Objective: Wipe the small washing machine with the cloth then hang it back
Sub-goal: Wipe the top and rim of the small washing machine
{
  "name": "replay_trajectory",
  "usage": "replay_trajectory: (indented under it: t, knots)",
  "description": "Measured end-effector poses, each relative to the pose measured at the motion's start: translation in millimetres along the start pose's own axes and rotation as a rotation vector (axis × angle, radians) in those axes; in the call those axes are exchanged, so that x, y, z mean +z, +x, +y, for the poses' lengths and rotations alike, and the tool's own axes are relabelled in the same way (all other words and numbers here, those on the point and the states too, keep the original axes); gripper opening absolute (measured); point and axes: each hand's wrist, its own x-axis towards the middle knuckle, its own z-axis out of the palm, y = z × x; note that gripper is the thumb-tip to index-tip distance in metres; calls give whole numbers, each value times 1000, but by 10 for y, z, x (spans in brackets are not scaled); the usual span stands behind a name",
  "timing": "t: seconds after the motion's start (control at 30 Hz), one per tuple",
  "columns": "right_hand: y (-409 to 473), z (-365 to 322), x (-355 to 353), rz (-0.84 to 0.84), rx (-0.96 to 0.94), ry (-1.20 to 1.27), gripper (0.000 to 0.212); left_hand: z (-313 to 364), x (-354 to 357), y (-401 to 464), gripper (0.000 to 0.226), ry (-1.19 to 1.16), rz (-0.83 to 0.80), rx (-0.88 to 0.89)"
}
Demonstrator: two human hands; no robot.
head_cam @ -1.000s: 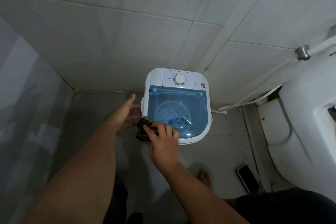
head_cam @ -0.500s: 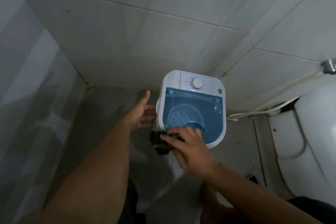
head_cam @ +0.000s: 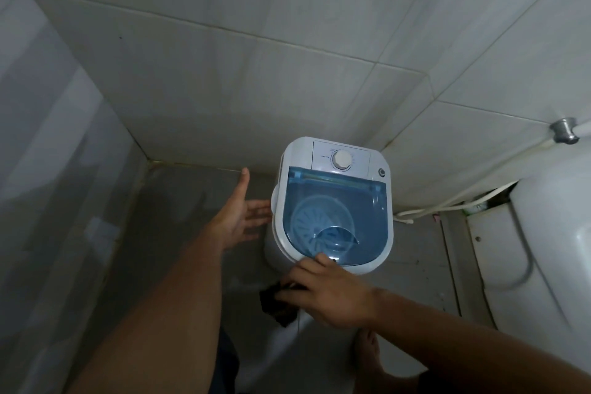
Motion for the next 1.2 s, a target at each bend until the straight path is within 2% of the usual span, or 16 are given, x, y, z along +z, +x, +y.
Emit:
replay_trajectory:
  t: [0.07, 0.17, 0.27, 0.33, 0.4, 0.5, 0.57, 0.63, 0.73, 0.8, 0.87, 0.9, 0.97, 1.03, 1.07, 1.2]
  knots:
    - [182, 204, -222, 104, 113, 53, 43, -1, -6, 6, 116, -9, -10, -13]
    - [600, 729, -523, 286, 459, 63, 49, -8, -17, -16, 129, -39, -21, -19]
    - [892, 1065, -549, 316, 769, 78, 48, -10, -29, -42, 131, -45, -24, -23]
    - [908, 985, -351, 270, 720, 16, 50, -7, -19, -49, 127, -65, -24, -29]
    - [729, 679, -105, 249, 513, 8, 51, -9, -20, -27, 125, -87, -35, -37]
    - [276, 232, 41, 77, 125, 52, 47, -15, -28, 15, 123, -62, -32, -29]
    - [140, 235, -37, 36, -15, 85, 43, -23, -47, 51, 124, -53, -34, -28]
    - [266, 527, -219, 160, 96, 122, 43, -32, -61, 76, 127, -56, -51, -35]
    - [669, 1263, -552, 407, 580, 123, 44, -14, -50, 42, 125, -59, -43, -41]
    - [913, 1670, -700, 431, 884, 84, 41, -1, -42, 15, 126, -47, -47, -42]
    - [1132, 1731, -699, 373, 1023, -6, 44, 10, -44, 21, 125, -50, -53, -41]
    - [1219, 1640, -652, 311, 989, -74, 48, 10, -51, 31, 124, -62, -50, -47]
    - [1314, 1310, -453, 183, 711, -170, 50, -4, -76, 61, 123, -106, -53, -59]
    - [1281, 931, -296, 67, 410, -85, 50, -30, -108, 62, 120, -164, -69, -59]
    - [1259, 882, -290, 9, 355, -38, 52, -42, -118, 55, 118, -184, -73, -57]
    - [1350, 1396, -741, 122, 636, -60, 55, -42, -103, 31, 126, -189, -81, -64]
